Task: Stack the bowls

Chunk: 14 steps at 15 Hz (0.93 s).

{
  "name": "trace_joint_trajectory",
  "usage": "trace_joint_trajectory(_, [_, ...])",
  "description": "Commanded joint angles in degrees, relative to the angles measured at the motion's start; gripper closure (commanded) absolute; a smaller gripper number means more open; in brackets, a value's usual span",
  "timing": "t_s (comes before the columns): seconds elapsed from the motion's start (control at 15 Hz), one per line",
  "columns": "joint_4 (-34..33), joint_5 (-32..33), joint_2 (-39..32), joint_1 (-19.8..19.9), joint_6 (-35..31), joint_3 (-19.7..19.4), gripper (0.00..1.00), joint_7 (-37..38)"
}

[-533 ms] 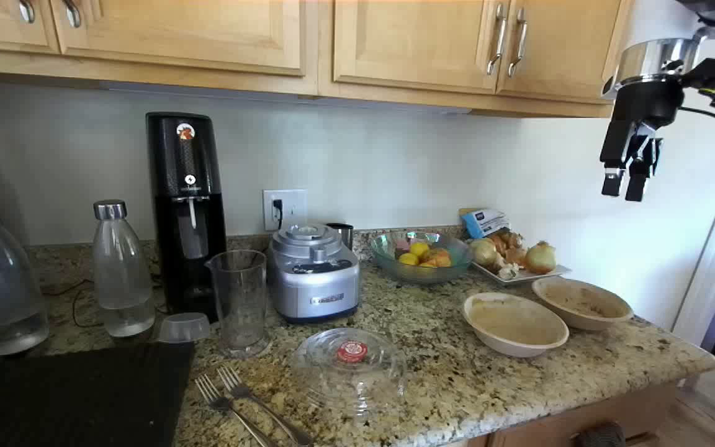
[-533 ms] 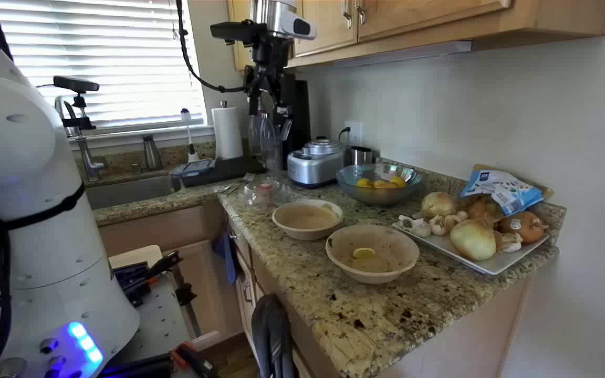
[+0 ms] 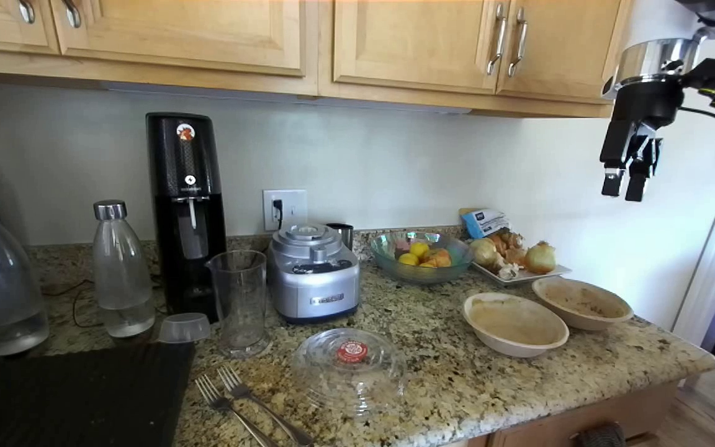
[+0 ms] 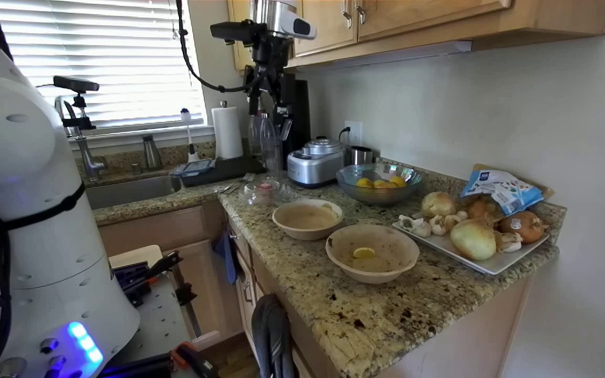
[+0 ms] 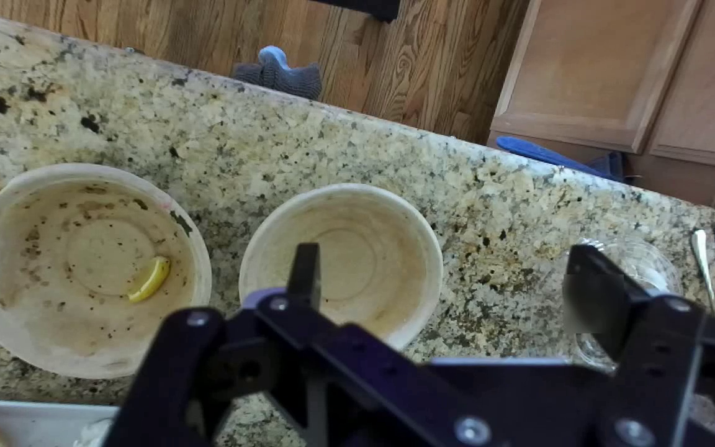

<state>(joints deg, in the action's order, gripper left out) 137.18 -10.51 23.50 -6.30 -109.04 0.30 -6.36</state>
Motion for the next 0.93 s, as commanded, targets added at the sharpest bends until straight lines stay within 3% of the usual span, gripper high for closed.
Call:
trace_joint_trajectory(0.0, [-0.1, -0.2, 0.0, 0.5, 0.1, 0.5, 0.00, -0.2])
trace_joint_trajectory(0.2, [-0.1, 1.1, -0.7, 0.9, -1.3, 0.7, 0.00, -0.1])
trace_joint_trajectory(0.87, [-0.9, 4.9, -14.0, 3.7, -20.7, -1.3, 0.00, -2.1])
